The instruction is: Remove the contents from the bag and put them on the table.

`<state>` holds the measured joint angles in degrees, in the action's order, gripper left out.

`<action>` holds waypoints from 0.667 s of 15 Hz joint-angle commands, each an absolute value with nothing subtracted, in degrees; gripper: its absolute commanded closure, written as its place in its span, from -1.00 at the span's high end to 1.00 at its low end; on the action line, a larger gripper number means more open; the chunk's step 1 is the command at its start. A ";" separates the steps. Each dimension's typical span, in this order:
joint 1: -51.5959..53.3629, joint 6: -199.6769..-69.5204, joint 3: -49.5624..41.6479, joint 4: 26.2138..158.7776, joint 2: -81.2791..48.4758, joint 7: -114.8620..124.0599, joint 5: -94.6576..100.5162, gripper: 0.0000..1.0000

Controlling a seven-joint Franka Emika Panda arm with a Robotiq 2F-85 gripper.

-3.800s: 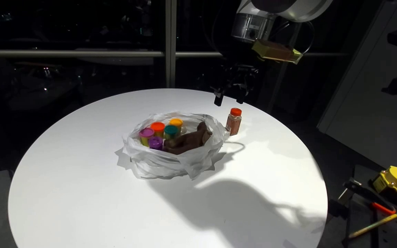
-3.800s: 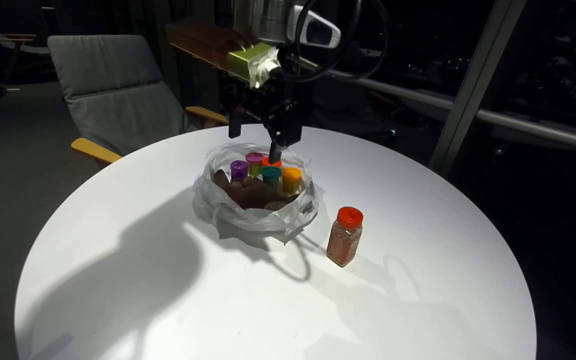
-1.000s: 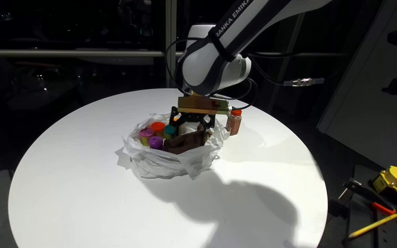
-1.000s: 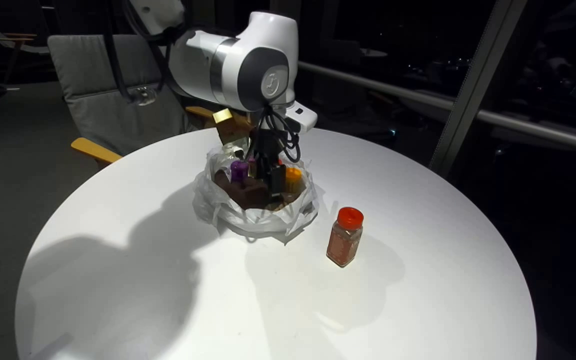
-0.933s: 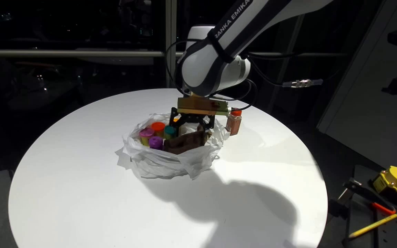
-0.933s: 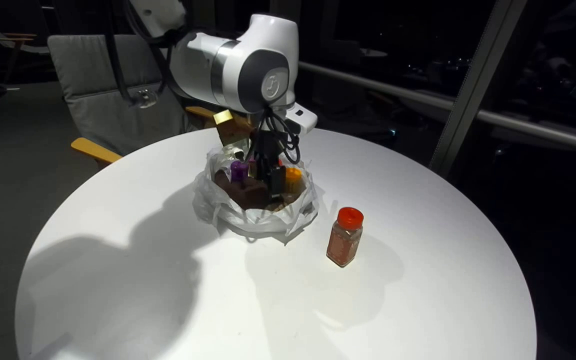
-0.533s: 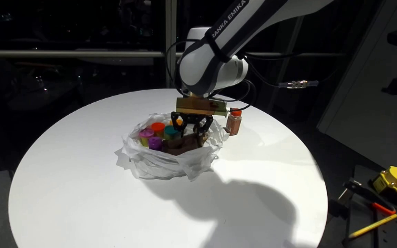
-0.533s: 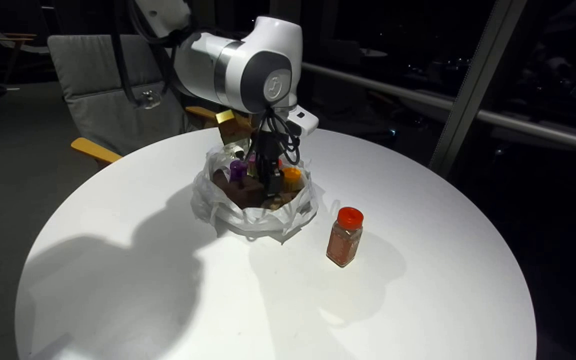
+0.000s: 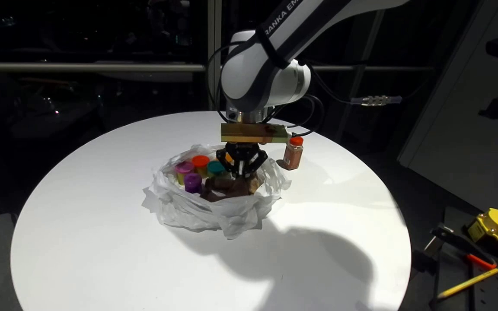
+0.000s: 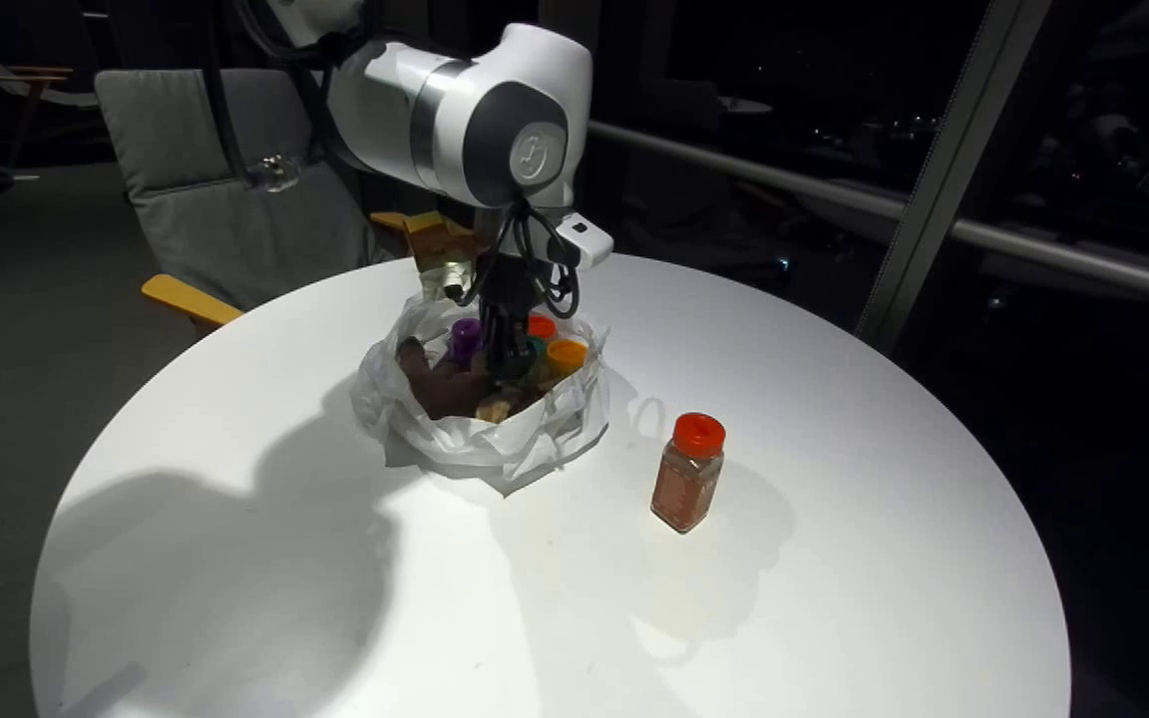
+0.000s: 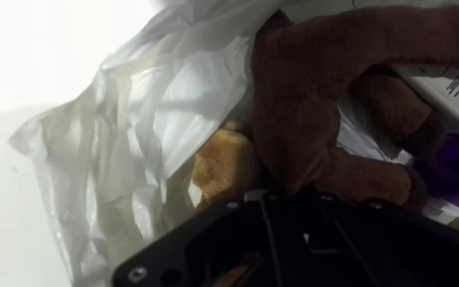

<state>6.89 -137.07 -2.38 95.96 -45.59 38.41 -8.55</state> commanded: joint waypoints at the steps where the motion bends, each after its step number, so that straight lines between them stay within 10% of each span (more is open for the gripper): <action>1: 7.77 -136.87 -2.42 101.41 -40.35 37.87 -9.13 -0.94; 10: 10.14 -140.29 -7.44 106.13 -29.22 41.73 -4.16 -0.94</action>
<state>8.57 -138.15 -5.67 101.32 -35.90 39.41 -6.67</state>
